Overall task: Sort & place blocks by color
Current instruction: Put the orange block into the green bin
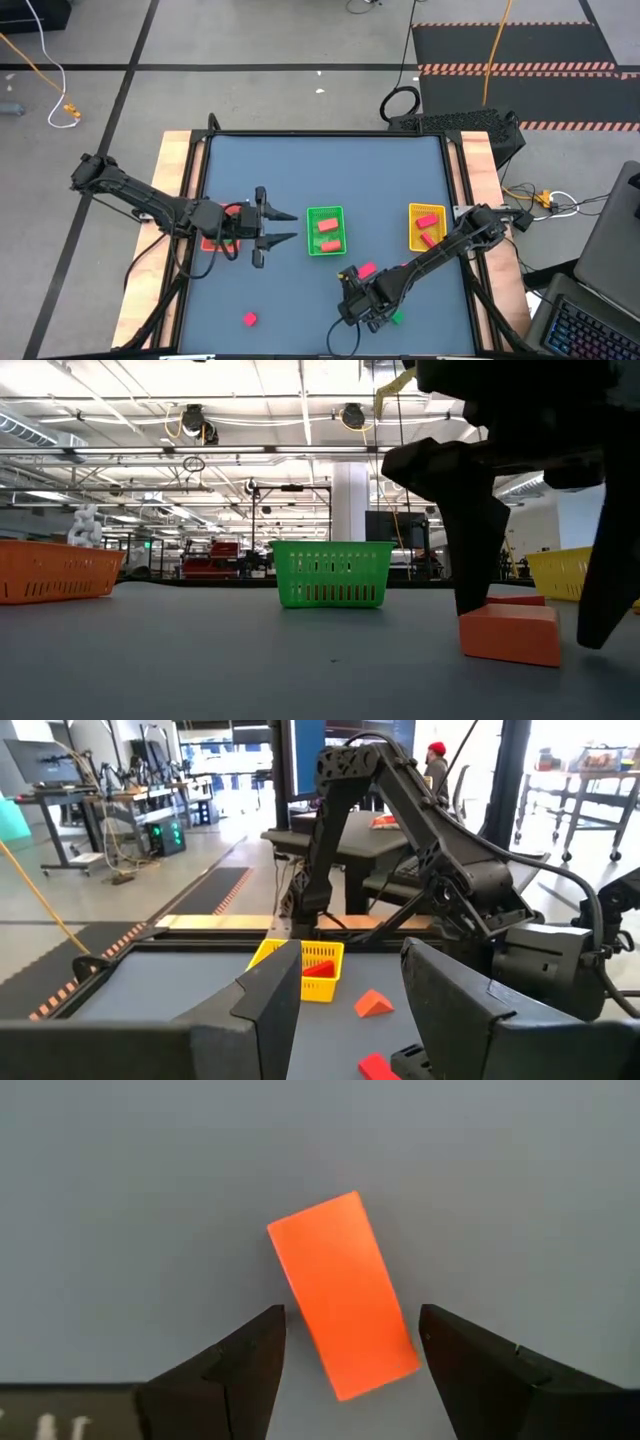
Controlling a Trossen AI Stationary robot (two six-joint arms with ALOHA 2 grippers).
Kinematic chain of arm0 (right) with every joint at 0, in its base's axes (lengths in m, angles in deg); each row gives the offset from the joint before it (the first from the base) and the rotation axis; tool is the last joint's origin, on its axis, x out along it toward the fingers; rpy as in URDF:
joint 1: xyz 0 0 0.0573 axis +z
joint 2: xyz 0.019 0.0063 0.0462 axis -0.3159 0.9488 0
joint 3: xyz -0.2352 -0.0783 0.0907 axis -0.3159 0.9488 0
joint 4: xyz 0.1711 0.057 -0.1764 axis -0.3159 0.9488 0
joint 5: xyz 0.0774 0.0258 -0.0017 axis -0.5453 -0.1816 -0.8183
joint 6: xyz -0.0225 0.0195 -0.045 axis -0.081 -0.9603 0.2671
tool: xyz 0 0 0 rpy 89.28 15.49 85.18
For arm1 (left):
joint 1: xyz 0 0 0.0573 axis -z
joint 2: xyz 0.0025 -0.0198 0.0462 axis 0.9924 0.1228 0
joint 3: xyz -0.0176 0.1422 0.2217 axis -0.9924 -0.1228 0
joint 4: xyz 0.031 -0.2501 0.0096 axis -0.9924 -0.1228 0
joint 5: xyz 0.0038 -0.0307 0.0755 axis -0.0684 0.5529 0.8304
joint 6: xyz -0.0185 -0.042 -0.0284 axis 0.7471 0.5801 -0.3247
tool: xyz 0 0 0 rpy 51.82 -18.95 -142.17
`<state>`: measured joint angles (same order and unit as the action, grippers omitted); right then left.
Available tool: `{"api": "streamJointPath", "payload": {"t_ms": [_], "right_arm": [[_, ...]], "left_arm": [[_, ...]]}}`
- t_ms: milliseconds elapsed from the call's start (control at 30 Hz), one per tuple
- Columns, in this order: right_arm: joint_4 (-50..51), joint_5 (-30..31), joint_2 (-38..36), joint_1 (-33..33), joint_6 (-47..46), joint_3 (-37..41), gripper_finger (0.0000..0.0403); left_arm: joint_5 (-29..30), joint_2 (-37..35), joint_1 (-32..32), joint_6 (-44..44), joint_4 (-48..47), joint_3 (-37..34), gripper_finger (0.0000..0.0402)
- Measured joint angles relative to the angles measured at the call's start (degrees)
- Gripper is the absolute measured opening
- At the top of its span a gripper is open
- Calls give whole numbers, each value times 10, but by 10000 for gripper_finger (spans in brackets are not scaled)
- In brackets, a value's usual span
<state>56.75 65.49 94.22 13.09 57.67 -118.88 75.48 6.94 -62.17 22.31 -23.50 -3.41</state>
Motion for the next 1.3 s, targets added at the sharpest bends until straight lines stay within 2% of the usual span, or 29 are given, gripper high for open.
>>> {"api": "streamJointPath", "payload": {"t_ms": [133, 300, 333, 467, 633, 733, 867, 1167, 1300], "right_arm": [[-17, -1, -1, 0, 6, 11, 198], [-18, -4, -2, 0, 11, 13, 123], [-18, -3, -4, 0, 11, 13, 118], [-19, 21, -12, -2, 14, 14, 118], [-16, 113, -51, -7, 46, 14, 118], [-18, 158, -82, -28, 54, 14, 118], [-16, 181, -99, -67, 52, 14, 118], [-64, 174, -99, -162, 87, 14, 118], [-61, 124, -99, -191, 79, 14, 118]], "left_arm": [[0, 0, 0, 15, -10, 0, 175], [1, 0, 0, 27, -27, 0, 175], [1, 0, 0, 29, -30, 0, 175], [1, 0, 0, 30, -31, 0, 175], [6, 0, 0, 31, -37, 0, 175], [6, 0, 0, 31, -39, 0, 175], [6, 0, 0, 32, -38, 0, 175], [6, 9, 0, 37, -44, 0, 175], [6, 8, 0, 37, -59, 1, 175]]}}
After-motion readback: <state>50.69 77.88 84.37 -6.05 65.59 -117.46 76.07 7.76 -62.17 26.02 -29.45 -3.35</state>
